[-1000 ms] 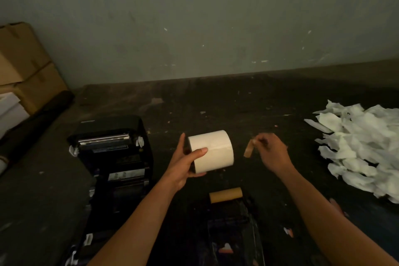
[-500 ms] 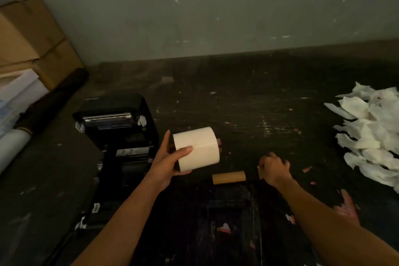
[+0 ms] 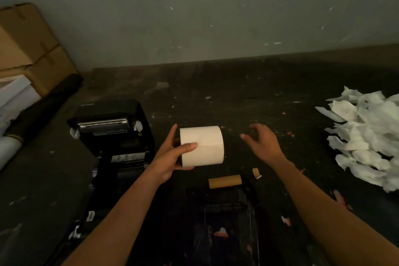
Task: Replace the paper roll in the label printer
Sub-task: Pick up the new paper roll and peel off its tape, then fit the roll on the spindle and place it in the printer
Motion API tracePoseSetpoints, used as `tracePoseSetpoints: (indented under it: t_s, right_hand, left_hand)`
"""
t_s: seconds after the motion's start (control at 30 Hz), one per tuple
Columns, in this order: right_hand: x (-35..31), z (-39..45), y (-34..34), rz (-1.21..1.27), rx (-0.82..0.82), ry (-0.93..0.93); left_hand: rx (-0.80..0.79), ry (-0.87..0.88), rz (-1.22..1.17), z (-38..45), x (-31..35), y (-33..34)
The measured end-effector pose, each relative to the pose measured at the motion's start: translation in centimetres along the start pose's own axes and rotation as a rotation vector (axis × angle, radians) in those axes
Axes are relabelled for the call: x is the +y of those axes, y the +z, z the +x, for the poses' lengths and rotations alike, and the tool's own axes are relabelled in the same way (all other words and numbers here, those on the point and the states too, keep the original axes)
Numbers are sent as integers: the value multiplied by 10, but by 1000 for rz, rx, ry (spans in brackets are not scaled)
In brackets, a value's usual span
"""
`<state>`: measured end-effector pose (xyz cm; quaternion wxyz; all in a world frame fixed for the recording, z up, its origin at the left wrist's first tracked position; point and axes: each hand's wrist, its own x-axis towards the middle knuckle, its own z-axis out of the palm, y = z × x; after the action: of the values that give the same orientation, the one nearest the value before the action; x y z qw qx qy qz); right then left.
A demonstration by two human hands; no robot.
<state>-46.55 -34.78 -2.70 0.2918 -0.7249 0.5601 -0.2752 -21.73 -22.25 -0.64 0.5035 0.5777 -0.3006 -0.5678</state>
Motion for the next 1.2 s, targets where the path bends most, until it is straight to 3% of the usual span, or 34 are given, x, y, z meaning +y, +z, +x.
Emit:
tracePoseSetpoints:
  t_s: [0.07, 0.13, 0.23, 0.3, 0.5, 0.67, 0.93, 1.07, 1.2]
  right_hand:
    - [-33, 0, -15, 234, -134, -110]
    - [-62, -3, -26, 297, -376, -194]
    - [-85, -9, -26, 36, -642, -252]
    - [-91, -13, -20, -98, -704, -247]
    - [-94, -21, -6, -158, -639, -195]
    - [-88, -30, 0, 90, -479, -125]
    - [-77, -40, 20, 1078, -194, 279]
    - [-92, -40, 31, 1297, -131, 365]
    - [-102, -44, 42, 1360, -61, 420]
  left_hand:
    - [-21, -6, 60, 4, 6, 3]
    - [-52, -13, 128, 6, 15, 5]
    - [-110, -31, 234, 9, 28, 9]
    - [-146, -46, 297, 9, 36, 11]
    - [-234, -43, 493, 6, 59, 19]
    - [-257, -41, 564, 4, 86, 22]
    - [-66, 90, -43, 6, 42, 28]
    - [-53, 89, -256, 4, 29, 54]
    - [-22, 82, -294, 6, 34, 71]
